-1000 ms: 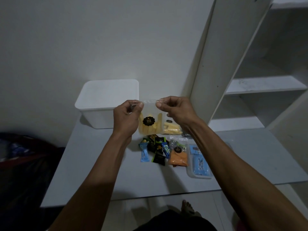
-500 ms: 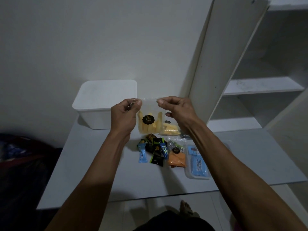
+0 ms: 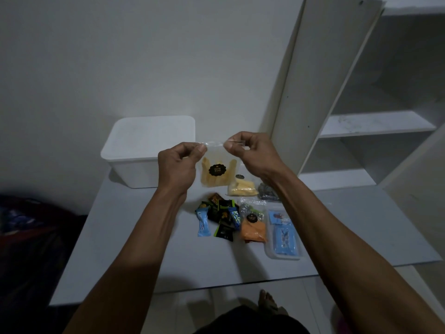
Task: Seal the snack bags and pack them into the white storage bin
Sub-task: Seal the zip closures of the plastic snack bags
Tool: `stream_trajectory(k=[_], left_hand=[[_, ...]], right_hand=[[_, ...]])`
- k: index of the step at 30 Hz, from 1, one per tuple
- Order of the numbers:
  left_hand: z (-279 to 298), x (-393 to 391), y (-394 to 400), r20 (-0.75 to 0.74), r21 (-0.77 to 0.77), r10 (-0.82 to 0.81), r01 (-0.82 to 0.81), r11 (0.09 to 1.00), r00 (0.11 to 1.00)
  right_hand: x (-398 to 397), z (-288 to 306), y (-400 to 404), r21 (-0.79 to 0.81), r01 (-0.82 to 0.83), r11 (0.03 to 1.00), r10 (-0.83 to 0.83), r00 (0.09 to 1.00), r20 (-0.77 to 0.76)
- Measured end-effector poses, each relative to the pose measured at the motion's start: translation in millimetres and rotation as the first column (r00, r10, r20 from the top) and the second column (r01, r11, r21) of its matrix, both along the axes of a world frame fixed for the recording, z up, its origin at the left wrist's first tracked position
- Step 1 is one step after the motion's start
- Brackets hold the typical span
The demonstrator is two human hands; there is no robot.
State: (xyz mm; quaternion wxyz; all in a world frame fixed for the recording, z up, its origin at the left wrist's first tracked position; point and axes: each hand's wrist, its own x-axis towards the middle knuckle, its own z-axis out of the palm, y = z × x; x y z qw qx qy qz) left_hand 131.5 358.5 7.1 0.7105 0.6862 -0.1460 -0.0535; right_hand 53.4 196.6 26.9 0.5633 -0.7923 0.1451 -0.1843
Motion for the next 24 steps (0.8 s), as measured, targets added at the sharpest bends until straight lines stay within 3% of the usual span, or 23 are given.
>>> stream_trajectory(k=[4,12,17,24], left_hand=[[-1.6,-2.3,-1.0,-0.006,0.026,-0.091,0.091,0.995,0.996],[-7.5,-7.2,-8.2,0.022,0.071,-0.101,0.099,0.993,0.995],[-7.6,-7.7,-9.1,0.034,0.099,-0.101,0.097,0.99,0.994],[-7.0,-12.6,-12.7,0.039,0.13,-0.071,0.066,0.989,0.997]], right_hand=[[-2.9,-2.4,0.9,-0.074,0.0,0.997,0.001,1.0,0.021],[-0.9,-4.0,5.8,-0.233,-0.039,0.972,0.032,0.999,-0.035],[-5.3,-5.4,3.8,-0.202,-0.078,0.976,0.073,0.997,-0.032],[-9.4,-5.1,7.7,-0.285,-0.074,0.956,0.066,0.997,-0.037]])
